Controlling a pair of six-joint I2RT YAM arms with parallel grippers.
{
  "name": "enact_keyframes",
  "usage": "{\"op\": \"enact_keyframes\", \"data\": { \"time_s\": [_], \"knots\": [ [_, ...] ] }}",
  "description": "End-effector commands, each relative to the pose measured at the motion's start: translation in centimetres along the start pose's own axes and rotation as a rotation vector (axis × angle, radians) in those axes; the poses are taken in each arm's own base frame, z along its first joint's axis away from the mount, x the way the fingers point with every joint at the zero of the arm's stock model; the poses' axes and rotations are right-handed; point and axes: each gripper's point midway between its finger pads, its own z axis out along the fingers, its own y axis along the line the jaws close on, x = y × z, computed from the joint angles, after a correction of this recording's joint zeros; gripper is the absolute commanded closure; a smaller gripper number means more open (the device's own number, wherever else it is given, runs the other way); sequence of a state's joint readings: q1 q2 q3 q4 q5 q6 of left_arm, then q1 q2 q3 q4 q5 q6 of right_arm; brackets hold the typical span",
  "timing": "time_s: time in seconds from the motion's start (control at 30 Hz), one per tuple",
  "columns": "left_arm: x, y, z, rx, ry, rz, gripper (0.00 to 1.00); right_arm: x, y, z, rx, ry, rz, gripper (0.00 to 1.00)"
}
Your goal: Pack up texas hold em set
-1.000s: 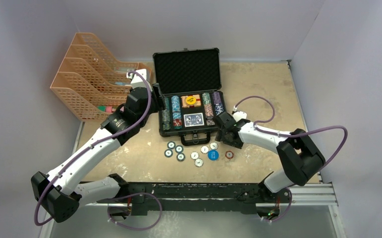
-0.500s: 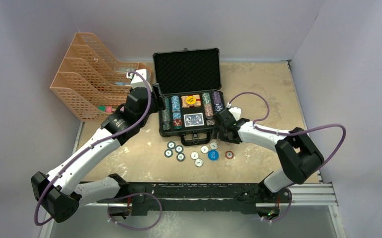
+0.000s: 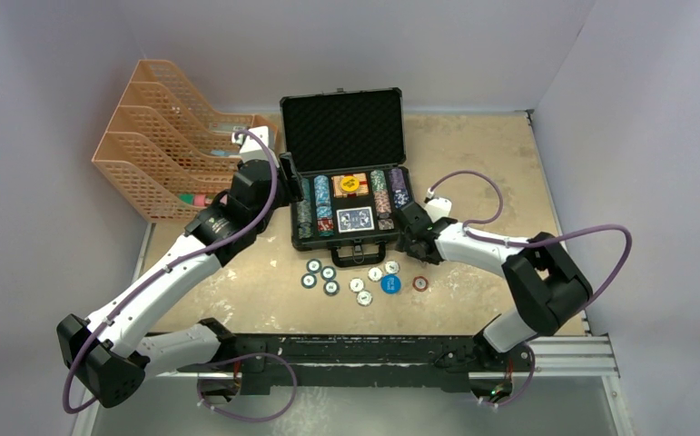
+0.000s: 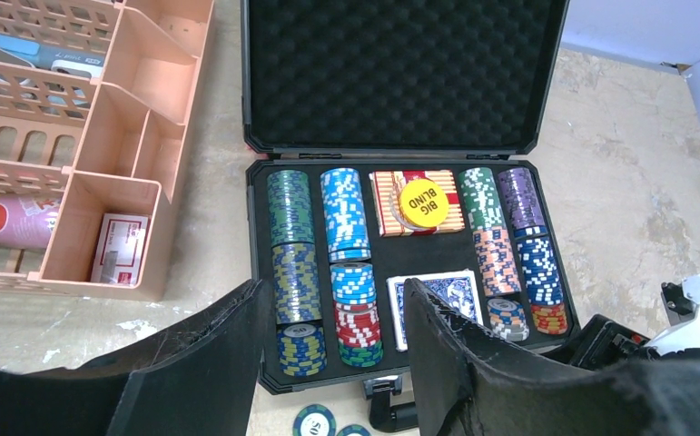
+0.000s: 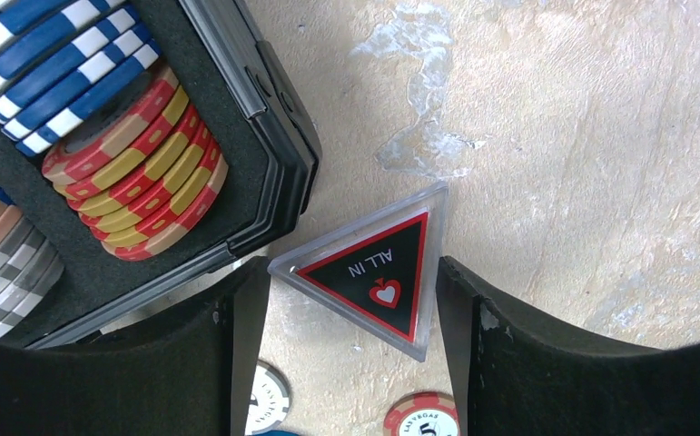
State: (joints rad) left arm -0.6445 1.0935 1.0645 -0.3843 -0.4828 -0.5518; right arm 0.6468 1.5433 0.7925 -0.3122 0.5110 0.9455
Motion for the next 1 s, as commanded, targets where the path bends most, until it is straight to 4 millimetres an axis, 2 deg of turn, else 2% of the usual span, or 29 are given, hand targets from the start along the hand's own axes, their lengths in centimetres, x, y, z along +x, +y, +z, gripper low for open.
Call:
{"op": "enact_keyframes", "data": {
  "time_s": [0.0,0.13,0.33,0.53,0.67,0.83,0.97],
  "knots": [
    [-0.7,0.2,-0.1,-0.011,-0.031,0.016,0.45,1.3,-1.1,-0.4,0.01,0.045,0.007,0.34],
    [-0.8,0.2,-0.1,-0.009,-0.032,0.013,0.45,2.0,-1.0,-0.4,-0.012,0.068,0.002,0.35],
    [-0.7,0.1,-0.1,-0.004,-0.026,0.018,0.45,1.6,-0.9,0.4,0.05,0.067,0.01,0.29],
    [-0.7,0.2,-0.2,-0.006,-0.028,0.018,0.45,1.2,-1.2,0.2,0.064,0.052,0.011,0.42],
    [-0.2,0.0,0.1,-0.001,-0.013,0.02,0.44,0.5,-1.5,-0.7,0.047,0.025,0.02,0.46],
    [-0.1,-0.2,0.2,0.008,-0.005,0.006,0.44,-2.5,-1.5,-3.4,0.018,-0.057,0.063,0.46],
    [1.3,-2.5,0.9,0.115,0.037,-0.036,0.44,-5.7,0.0,-6.3,-0.093,-0.133,0.045,0.46]
  ]
}}
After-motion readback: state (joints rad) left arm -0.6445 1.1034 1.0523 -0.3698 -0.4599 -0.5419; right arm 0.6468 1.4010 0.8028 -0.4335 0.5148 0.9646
